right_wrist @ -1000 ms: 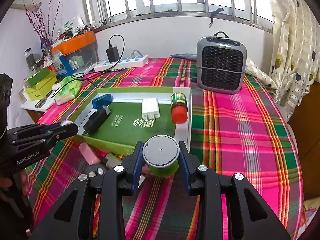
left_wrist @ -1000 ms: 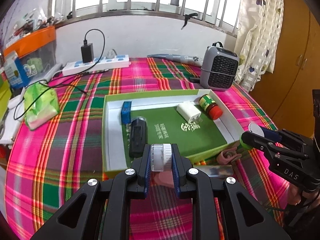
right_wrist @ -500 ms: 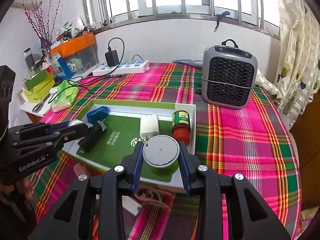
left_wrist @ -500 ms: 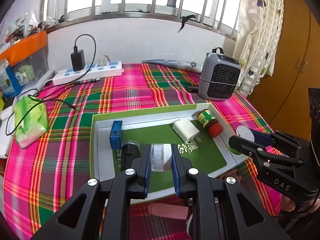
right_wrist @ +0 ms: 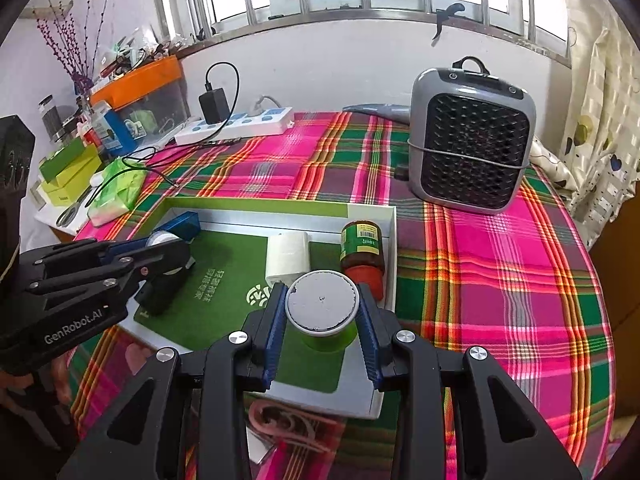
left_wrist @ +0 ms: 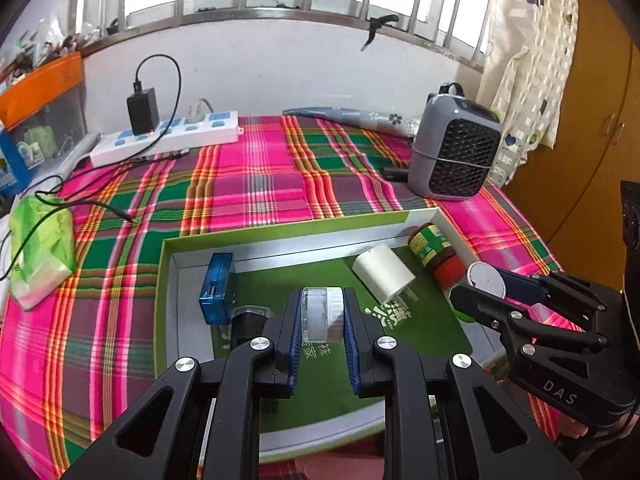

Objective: Organize rigid objects
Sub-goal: 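Lower and open the left tool on the bottle while the right tool releases the holder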

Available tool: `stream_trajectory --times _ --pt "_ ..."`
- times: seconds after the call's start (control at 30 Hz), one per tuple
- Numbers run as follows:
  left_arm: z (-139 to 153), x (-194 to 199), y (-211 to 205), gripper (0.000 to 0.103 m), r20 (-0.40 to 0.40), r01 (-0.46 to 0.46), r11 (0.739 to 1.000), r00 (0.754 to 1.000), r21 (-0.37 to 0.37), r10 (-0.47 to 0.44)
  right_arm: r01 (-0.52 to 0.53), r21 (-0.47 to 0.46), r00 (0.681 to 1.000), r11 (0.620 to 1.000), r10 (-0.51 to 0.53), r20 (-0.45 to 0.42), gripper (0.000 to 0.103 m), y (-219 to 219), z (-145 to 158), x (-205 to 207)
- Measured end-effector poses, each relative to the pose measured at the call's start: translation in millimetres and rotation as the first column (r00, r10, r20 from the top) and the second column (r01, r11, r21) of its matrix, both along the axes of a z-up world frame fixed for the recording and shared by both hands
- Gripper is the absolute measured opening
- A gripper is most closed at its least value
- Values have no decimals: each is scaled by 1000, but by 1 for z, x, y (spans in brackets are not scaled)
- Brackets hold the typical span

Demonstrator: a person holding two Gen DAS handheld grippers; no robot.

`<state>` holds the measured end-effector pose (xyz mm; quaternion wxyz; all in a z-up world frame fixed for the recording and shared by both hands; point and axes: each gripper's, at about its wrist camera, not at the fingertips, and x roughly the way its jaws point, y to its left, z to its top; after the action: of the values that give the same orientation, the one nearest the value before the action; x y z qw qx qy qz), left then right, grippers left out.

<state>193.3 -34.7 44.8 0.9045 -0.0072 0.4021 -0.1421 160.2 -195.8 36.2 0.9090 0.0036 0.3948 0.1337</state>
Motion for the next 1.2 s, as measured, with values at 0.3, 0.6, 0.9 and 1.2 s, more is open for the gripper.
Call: stream_trajectory --times 0.3,0.6,0.9,1.2 --pt "-12 9 -2 18 -22 -6 1000 1000 11 6 -6 4 999 1000 6 -33 35 0 -12 7" --pt "-21 13 -4 18 -38 -5 1000 999 17 6 -12 -4 999 1000 11 -38 35 1 -17 10" --pt "-25 15 -5 18 -45 -7 1000 999 21 8 -13 -9 999 1000 13 -35 35 2 -18 10" --pt "-28 17 -3 18 -58 -16 1000 998 19 18 -13 -4 999 1000 12 -34 35 2 -17 10"
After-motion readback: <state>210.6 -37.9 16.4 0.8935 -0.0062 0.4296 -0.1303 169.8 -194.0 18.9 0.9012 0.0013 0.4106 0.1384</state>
